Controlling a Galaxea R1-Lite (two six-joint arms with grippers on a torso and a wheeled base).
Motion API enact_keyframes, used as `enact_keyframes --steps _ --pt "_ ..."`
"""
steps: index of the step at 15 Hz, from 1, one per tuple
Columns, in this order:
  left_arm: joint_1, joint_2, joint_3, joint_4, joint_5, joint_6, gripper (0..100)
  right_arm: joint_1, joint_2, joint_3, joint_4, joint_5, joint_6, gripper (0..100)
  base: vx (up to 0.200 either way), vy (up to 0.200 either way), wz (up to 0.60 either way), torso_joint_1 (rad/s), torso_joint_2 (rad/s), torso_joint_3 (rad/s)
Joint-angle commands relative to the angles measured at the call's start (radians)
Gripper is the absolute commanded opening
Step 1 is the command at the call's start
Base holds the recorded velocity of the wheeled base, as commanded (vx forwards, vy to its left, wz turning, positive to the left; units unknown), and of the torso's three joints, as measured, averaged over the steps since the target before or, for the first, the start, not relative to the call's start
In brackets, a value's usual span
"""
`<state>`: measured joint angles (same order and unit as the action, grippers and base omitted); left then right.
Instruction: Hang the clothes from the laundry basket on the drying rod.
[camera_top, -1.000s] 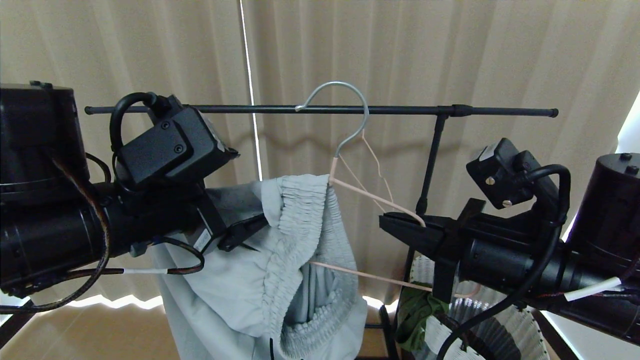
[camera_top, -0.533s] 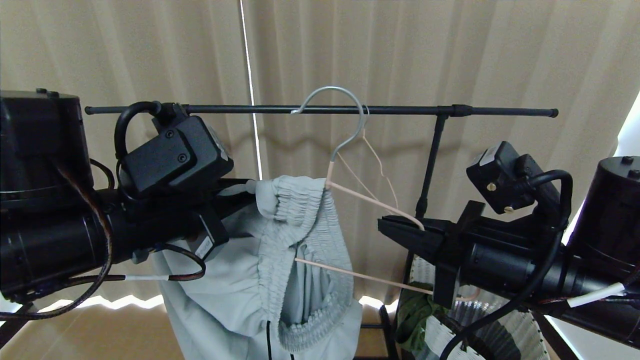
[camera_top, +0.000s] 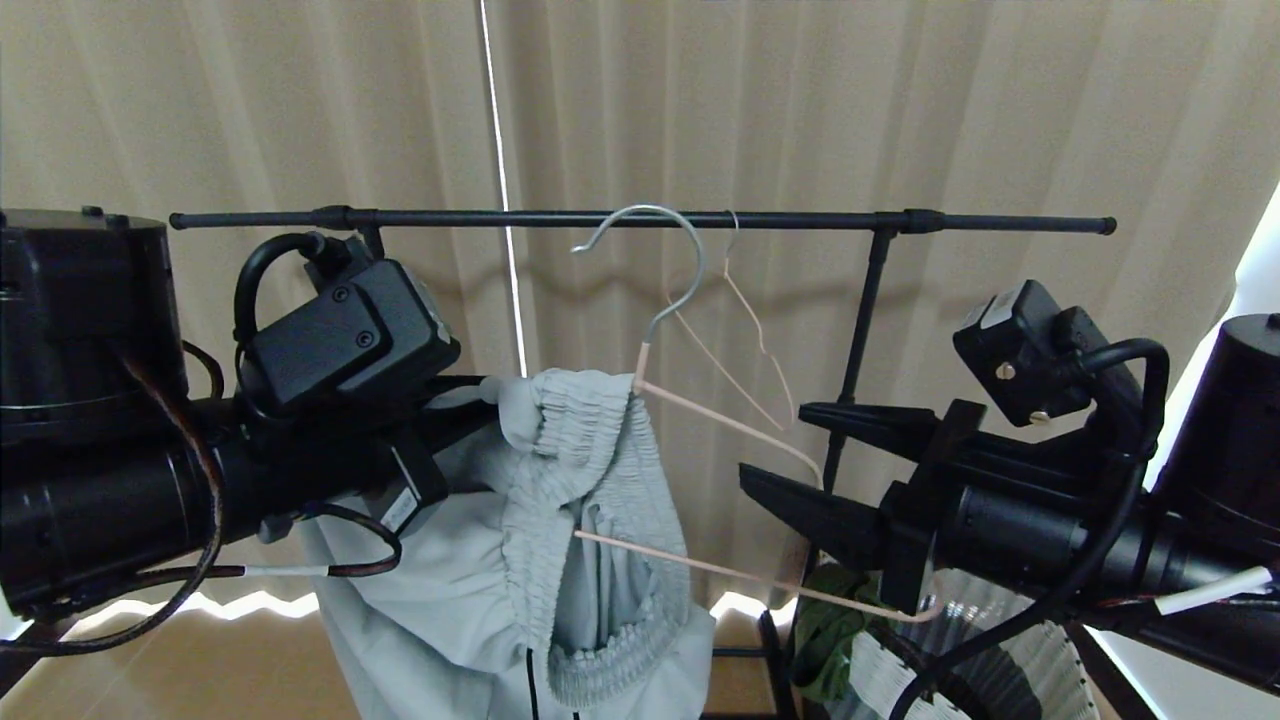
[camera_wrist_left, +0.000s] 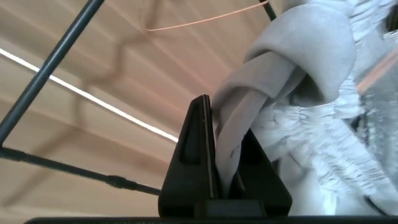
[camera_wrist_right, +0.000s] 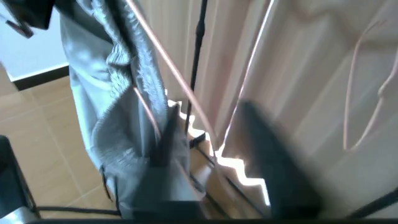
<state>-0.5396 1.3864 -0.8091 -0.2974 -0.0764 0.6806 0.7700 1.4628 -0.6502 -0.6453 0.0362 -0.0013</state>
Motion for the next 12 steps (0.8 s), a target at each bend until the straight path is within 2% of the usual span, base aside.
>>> enact_keyframes --steps 1,3,5,12 --pt "0.036 -0.017 0.021 -0.002 0.001 -0.001 0 -0.035 -0.009 0.001 0.003 -0.002 -0.005 100 0.0 0.0 0.0 0.0 0.0 0.0" --pt "0.084 -0.03 0.039 -0.002 0.013 -0.004 0 -0.061 -0.019 0.009 0.001 -0.002 -0.014 100 0.0 0.0 0.0 0.0 0.0 0.0" --pt "0.132 -0.046 0.059 0.0 0.064 -0.026 0 -0.077 -0.025 0.03 0.001 -0.002 -0.045 100 0.0 0.0 0.0 0.0 0.0 0.0" --pt "0.132 -0.064 0.042 0.0 0.122 -0.385 0 -0.089 -0.012 0.049 0.001 -0.001 -0.063 100 0.0 0.0 0.0 0.0 0.0 0.0"
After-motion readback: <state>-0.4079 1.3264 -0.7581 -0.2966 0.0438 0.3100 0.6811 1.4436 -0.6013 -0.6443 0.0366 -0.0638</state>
